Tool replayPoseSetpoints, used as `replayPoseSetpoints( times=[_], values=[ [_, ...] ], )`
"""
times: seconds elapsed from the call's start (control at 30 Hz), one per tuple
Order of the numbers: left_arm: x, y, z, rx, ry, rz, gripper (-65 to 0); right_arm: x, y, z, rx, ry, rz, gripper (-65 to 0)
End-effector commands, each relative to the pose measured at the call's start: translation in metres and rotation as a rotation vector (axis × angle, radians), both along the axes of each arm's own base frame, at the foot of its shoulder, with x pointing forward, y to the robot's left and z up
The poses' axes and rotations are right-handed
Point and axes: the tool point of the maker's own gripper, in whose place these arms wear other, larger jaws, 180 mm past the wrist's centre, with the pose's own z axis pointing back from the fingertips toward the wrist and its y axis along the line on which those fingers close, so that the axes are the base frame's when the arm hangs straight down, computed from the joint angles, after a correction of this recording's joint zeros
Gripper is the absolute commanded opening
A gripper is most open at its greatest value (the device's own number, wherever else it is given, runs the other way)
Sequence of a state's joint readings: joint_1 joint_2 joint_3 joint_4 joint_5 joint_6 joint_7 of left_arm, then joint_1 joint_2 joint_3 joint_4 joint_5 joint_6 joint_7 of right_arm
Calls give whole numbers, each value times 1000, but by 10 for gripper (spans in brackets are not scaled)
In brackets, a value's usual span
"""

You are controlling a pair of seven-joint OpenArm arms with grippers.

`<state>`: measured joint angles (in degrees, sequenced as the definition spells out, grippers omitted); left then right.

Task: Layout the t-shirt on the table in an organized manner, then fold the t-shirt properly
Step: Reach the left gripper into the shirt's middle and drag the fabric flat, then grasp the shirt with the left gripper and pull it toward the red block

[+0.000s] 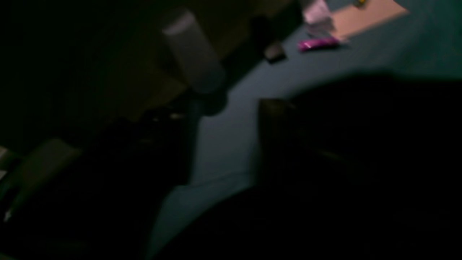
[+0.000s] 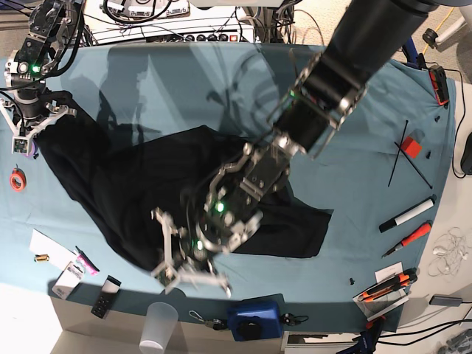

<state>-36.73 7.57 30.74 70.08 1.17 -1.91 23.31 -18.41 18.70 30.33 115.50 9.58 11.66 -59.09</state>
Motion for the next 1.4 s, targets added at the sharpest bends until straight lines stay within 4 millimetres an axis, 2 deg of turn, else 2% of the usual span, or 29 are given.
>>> replayPoseSetpoints(
  times=[0.0,0.03,0.13,0.27,0.33,0.47,0.6,0.8,0.9,1.0,1.13,1.2,1.37],
  values=[
    [6,-6,37,-55,-76,19,-261,8,-2,16,-28,-54,16,-650],
    [11,0,38,-61,-70,59,-223,9,-1,17,-24,-60,20,-650],
    [18,19,24,-17,25,177,-215,12,-1,20,-29,-82,29,-650],
    [11,35,10,107,106,242,-274,26,-1,35,-48,-152,41,-650],
    [2,36,6,141,144,238,-301,35,-3,47,-68,-191,38,-650],
    [-24,42,-12,199,250,210,-303,53,-8,71,-99,-271,26,-650],
    [-44,64,-40,211,323,205,-303,73,-27,79,-110,-312,-2,-650],
    [-78,111,-92,265,404,231,-303,106,-70,81,-36,-340,-76,-650],
    [-98,126,-112,285,438,235,-303,125,-80,92,25,-381,-69,-650],
    [-117,128,-116,274,448,223,-303,138,-85,105,50,-412,-62,-650],
    [-142,121,-108,225,447,192,-303,149,-80,115,59,-424,-42,-650],
    [-158,116,-109,209,467,161,-303,153,-75,113,60,-409,-28,-650],
    [-201,90,-131,146,538,6,-303,161,-59,103,58,-357,17,-650]
  ],
)
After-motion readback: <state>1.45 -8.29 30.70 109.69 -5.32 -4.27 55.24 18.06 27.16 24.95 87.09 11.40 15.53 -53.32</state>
